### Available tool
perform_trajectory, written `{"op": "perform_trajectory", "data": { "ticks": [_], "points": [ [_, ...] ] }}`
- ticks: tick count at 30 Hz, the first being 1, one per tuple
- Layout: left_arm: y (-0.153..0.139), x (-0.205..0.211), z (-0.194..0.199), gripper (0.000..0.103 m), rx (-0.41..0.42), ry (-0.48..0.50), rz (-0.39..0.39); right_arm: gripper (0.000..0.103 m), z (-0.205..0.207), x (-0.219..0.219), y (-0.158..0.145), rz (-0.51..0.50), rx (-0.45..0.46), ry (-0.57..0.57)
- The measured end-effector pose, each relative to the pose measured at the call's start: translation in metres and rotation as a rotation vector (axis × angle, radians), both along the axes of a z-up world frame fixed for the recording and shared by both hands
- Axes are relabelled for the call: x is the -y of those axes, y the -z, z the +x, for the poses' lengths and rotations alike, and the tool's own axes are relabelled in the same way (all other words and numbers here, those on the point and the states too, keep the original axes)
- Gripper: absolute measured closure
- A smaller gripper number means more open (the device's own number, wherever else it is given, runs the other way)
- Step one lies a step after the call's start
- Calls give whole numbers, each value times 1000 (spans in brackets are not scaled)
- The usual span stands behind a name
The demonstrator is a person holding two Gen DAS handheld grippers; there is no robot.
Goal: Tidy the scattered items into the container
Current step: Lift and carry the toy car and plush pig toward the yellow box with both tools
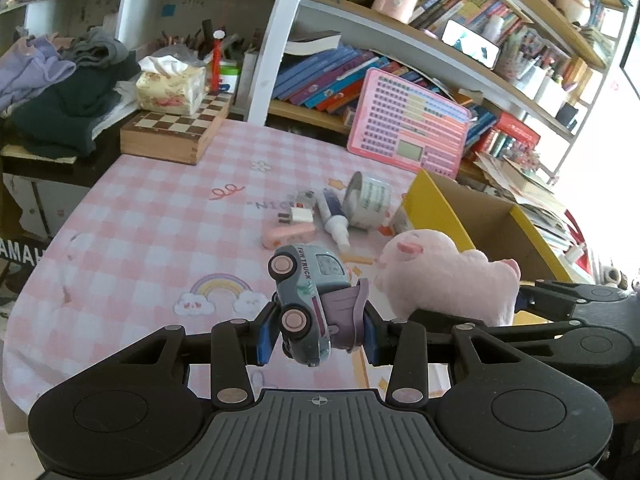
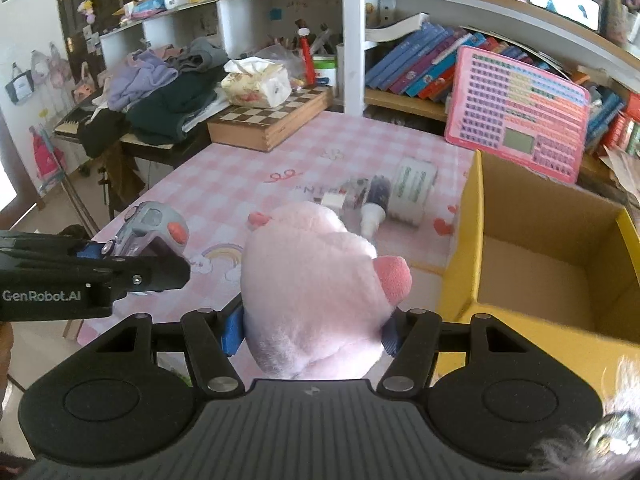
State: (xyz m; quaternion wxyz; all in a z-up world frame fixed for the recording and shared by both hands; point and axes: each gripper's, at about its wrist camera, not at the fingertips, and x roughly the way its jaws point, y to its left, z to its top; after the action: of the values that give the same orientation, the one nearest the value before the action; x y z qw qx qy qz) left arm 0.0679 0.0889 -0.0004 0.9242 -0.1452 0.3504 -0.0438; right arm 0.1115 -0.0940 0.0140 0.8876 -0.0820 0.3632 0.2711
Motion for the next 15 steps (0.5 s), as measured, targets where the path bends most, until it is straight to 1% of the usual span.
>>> {"op": "perform_trajectory", "data": {
  "ticks": [9, 15],
  "points": [
    [-2, 10, -35, 63, 8, 45, -11, 42, -44, 20, -1, -2, -5, 58],
    [-5, 18, -50, 63, 17, 82, -5, 42, -66, 32, 1, 0, -32, 91]
  ]
}}
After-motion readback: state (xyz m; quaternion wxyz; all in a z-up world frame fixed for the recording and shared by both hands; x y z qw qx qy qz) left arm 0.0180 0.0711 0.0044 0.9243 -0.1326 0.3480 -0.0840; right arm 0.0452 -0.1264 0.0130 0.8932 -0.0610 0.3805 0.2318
